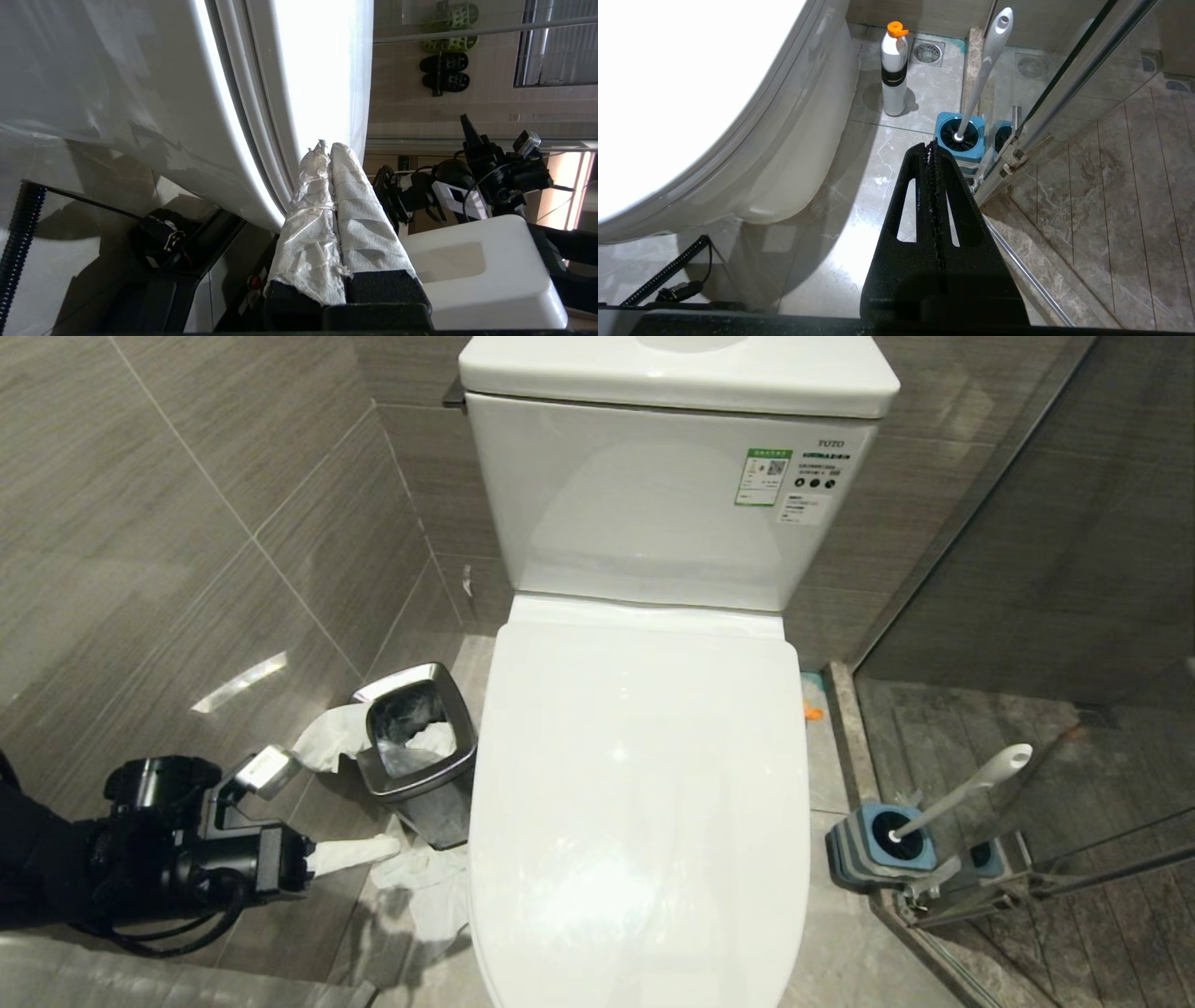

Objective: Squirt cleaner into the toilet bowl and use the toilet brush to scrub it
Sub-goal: Use the left hand to lift the toilet lid slightly

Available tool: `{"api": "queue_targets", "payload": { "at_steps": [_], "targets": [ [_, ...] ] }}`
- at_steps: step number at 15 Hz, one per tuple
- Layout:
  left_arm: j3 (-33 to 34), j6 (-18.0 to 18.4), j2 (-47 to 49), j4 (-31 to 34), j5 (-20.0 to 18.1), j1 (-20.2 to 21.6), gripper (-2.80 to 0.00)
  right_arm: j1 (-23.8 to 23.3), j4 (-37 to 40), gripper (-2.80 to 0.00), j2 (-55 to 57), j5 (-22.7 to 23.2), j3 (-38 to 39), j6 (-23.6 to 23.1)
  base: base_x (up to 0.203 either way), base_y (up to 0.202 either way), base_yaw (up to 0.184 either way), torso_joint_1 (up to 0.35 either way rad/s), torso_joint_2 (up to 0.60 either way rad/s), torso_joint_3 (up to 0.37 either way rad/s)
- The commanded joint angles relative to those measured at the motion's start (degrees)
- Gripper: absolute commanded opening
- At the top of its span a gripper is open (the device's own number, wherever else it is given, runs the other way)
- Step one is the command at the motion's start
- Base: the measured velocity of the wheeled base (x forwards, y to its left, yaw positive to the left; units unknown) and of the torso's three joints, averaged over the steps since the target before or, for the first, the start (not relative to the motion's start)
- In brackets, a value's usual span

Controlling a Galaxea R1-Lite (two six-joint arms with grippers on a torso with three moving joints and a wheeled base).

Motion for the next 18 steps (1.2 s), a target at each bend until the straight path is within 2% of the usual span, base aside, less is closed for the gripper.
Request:
{"api": "queue_targets", "payload": {
  "at_steps": [1, 8, 13, 14, 15, 18],
  "targets": [
    [-0.4, 0.1, -0.1, -0.3, -0.4, 0.8, -2.80, 0.0, 0.0, -2.80, 0.1, 0.0, 0.0, 0.0, 0.000, 0.000, 0.000, 0.000, 0.00, 0.000],
    [0.0, 0.2, -2.4, -0.3, -0.8, 2.4, -2.80, 0.0, 0.0, -2.80, 0.1, 0.0, 0.0, 0.0, 0.000, 0.000, 0.000, 0.000, 0.00, 0.000],
    [1.7, 0.1, -3.3, 0.1, -3.0, 3.4, -2.80, 0.0, 0.0, -2.80, 0.1, 0.0, 0.0, 0.0, 0.000, 0.000, 0.000, 0.000, 0.00, 0.000],
    [3.0, 0.3, -3.3, 0.0, -3.4, 3.5, -1.76, 0.0, 0.0, -2.80, 0.1, 0.0, 0.0, 0.0, 0.000, 0.000, 0.000, 0.000, 0.00, 0.000],
    [4.5, 0.5, -3.5, -0.1, -3.5, 3.6, 0.00, 0.0, 0.0, -2.80, 0.1, 0.0, 0.0, 0.0, 0.000, 0.000, 0.000, 0.000, 0.00, 0.000],
    [8.2, 1.2, -5.2, -0.2, -3.7, 3.4, 0.00, 0.0, 0.0, -2.80, 0.1, 0.0, 0.0, 0.0, 0.000, 0.000, 0.000, 0.000, 0.00, 0.000]
  ]
}}
